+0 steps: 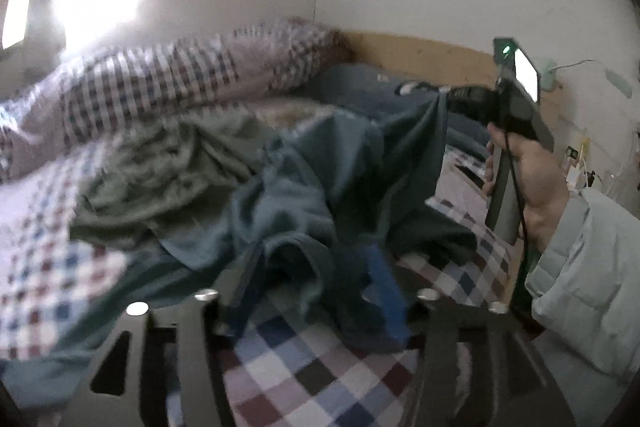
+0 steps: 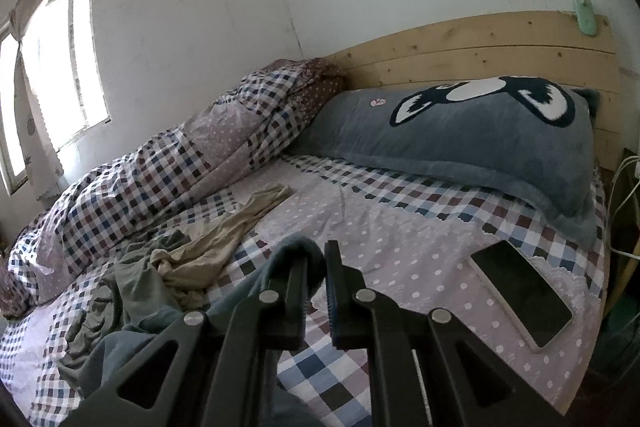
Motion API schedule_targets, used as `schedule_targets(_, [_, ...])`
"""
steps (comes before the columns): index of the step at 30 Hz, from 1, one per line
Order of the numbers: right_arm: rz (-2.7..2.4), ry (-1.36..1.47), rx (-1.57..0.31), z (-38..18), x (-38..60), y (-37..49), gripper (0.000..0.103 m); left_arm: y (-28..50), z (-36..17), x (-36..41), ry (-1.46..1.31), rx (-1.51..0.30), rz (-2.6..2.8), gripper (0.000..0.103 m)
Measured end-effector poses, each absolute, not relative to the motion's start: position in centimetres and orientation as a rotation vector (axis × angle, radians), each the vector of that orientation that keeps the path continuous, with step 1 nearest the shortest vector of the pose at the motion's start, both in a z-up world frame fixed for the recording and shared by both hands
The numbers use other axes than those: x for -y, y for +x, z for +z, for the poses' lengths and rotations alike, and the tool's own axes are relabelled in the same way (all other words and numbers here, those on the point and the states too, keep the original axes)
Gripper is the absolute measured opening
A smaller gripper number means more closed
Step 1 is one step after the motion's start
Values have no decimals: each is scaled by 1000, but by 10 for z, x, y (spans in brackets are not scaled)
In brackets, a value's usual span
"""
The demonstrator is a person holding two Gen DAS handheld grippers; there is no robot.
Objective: Fold clothes
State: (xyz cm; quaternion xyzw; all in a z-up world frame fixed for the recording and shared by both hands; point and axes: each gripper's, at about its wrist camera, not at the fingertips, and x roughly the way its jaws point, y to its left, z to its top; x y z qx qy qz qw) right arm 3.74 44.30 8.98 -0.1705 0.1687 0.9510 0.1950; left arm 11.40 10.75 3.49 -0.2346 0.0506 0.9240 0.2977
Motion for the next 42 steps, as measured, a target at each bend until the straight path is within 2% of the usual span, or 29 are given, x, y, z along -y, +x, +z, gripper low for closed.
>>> schedule_targets(2, [2664, -478, -477, 90, -442, 37, 7, 118, 39, -104, -553, -203, 2489, 67])
schedule_targets(11, [2660, -485, -470, 89, -437, 34, 7, 119, 16, -120, -423, -760, 2614, 67])
schedule_targets(15, [2660, -490, -462, 88, -436, 33, 7, 117, 3, -129, -395, -893, 2580, 66])
schedule_targets(18, [2660, -496, -457, 87, -435, 32, 7, 114, -1, -134, -398, -898, 2549, 57])
schedule_targets(20, [2660, -501, -453, 86, -435, 32, 7, 109, -1, -137, -417, -873, 2534, 47])
schedule_targets(22, [2662, -506, -447, 85, -435, 31, 7, 106, -1, -140, -425, -858, 2527, 42])
schedule_targets(42, [2659, -537, -419, 80, -437, 29, 7, 102, -4, -154, -469, -782, 2461, 41])
